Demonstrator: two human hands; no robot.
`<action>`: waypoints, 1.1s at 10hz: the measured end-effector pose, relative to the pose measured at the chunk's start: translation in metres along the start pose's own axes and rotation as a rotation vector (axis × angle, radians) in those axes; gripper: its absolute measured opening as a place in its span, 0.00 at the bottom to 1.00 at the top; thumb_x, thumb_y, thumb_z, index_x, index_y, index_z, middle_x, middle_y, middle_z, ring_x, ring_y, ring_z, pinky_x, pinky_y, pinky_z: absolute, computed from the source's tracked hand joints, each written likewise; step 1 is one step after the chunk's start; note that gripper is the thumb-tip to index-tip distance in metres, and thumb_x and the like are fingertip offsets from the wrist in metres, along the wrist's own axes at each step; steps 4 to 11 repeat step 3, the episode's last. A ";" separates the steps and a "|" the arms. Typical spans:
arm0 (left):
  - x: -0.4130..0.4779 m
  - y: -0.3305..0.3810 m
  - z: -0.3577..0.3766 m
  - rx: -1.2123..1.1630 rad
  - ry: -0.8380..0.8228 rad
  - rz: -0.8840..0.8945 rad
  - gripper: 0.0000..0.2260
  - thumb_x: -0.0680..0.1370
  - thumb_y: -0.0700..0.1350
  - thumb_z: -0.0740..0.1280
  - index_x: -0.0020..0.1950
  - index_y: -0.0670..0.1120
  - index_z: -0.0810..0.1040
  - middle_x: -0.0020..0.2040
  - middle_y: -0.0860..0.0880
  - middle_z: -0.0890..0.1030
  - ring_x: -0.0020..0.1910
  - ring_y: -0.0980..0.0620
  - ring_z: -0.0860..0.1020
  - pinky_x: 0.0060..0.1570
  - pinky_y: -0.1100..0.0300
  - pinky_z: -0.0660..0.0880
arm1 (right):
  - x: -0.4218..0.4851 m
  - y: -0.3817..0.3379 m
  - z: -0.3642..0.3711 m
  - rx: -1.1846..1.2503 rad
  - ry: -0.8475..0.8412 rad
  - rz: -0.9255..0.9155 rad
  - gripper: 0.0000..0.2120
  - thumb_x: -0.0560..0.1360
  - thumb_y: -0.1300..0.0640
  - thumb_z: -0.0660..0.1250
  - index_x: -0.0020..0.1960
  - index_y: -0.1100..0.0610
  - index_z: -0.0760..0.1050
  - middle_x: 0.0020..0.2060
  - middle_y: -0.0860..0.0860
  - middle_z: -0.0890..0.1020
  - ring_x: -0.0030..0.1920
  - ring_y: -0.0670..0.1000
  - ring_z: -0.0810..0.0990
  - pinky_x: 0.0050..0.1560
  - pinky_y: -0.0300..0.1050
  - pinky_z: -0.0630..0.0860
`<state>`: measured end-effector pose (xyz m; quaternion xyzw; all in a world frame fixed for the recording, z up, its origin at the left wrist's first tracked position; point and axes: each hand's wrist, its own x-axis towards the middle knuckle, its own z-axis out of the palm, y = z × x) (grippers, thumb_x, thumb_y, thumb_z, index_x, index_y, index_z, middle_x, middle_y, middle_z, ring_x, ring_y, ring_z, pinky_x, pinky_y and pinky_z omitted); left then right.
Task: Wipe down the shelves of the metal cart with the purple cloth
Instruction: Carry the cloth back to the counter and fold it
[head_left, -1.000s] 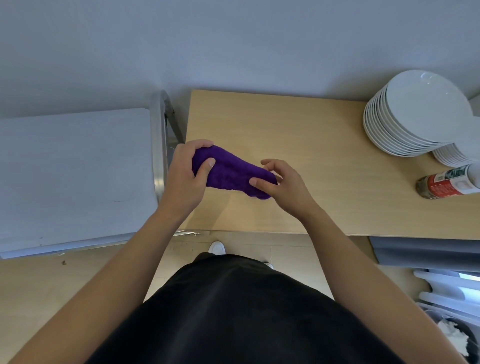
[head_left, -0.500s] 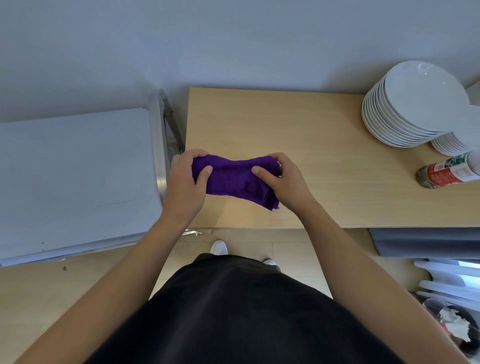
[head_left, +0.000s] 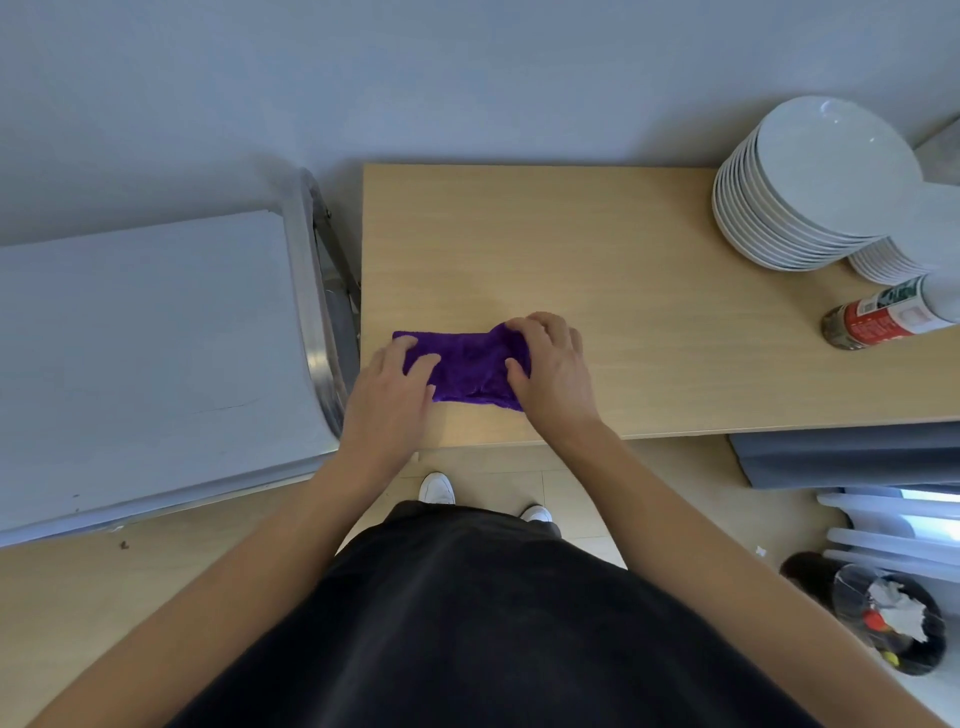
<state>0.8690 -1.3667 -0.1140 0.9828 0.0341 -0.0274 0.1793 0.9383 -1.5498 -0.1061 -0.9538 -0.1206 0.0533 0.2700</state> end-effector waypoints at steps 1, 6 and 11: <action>-0.009 0.002 0.012 0.081 -0.142 0.053 0.23 0.81 0.49 0.61 0.76 0.45 0.65 0.77 0.38 0.61 0.76 0.38 0.60 0.71 0.45 0.63 | -0.014 -0.001 0.018 -0.065 -0.177 -0.090 0.24 0.78 0.50 0.63 0.73 0.53 0.66 0.74 0.55 0.64 0.74 0.60 0.59 0.73 0.54 0.60; -0.007 0.004 0.004 0.143 -0.382 0.002 0.29 0.82 0.55 0.55 0.80 0.48 0.48 0.80 0.41 0.45 0.79 0.42 0.45 0.76 0.48 0.51 | -0.010 0.015 0.007 -0.117 -0.372 -0.040 0.23 0.81 0.43 0.55 0.75 0.44 0.62 0.78 0.46 0.54 0.78 0.53 0.49 0.75 0.54 0.54; -0.007 0.004 0.004 0.143 -0.382 0.002 0.29 0.82 0.55 0.55 0.80 0.48 0.48 0.80 0.41 0.45 0.79 0.42 0.45 0.76 0.48 0.51 | -0.010 0.015 0.007 -0.117 -0.372 -0.040 0.23 0.81 0.43 0.55 0.75 0.44 0.62 0.78 0.46 0.54 0.78 0.53 0.49 0.75 0.54 0.54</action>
